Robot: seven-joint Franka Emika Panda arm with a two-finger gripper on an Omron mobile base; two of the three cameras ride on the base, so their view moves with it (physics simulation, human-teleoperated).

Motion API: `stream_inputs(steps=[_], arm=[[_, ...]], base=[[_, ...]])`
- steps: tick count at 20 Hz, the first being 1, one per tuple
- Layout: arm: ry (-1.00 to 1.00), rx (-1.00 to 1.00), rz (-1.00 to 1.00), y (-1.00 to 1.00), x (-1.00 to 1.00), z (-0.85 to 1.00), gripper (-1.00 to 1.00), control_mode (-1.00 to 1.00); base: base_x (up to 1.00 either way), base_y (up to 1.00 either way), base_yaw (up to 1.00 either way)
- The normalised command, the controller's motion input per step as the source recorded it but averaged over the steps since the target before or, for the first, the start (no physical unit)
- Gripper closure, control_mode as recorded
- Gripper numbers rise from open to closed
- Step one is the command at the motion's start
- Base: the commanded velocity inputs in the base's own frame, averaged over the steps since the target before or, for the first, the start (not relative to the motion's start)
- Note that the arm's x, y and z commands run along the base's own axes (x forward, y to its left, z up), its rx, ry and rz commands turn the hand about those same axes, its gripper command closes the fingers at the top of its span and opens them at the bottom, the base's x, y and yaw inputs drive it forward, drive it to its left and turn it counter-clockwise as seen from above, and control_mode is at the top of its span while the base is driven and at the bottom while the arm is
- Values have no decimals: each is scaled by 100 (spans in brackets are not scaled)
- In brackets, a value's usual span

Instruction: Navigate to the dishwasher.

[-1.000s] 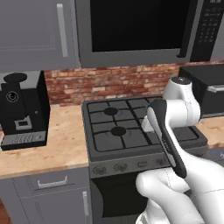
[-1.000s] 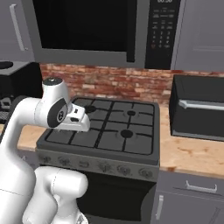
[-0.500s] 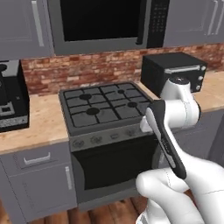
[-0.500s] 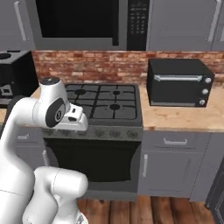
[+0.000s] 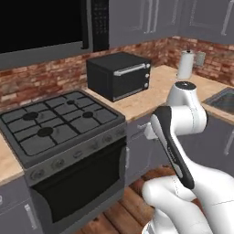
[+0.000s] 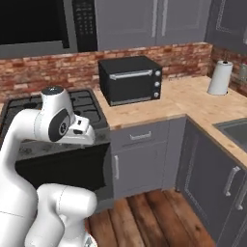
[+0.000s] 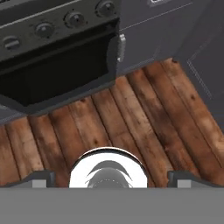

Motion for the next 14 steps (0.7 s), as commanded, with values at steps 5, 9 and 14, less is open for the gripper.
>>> stream_inputs(steps=[5, 9, 14], arm=[[0, 0, 0, 0, 0, 0, -100, 100], [0, 0, 0, 0, 0, 0, -100, 100], [0, 0, 0, 0, 0, 0, -100, 100]], base=[[0, -6, -67], [0, -10, -63], [0, -30, -62]])
